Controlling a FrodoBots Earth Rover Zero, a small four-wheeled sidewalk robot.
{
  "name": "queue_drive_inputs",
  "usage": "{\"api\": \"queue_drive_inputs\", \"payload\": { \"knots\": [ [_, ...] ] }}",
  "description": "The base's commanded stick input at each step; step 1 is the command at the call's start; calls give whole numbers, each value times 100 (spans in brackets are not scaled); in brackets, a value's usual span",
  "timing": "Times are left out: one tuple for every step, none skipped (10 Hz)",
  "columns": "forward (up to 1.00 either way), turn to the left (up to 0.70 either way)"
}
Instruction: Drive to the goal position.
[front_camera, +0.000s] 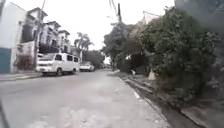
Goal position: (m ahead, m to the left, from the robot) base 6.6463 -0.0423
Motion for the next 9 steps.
{"api": "queue_drive_inputs", "payload": {
  "knots": [
    [70,0],
    [70,0],
    [70,0],
    [70,0],
    [70,0],
    [70,0],
    [70,0],
    [70,0],
    [70,0]
  ]
}}
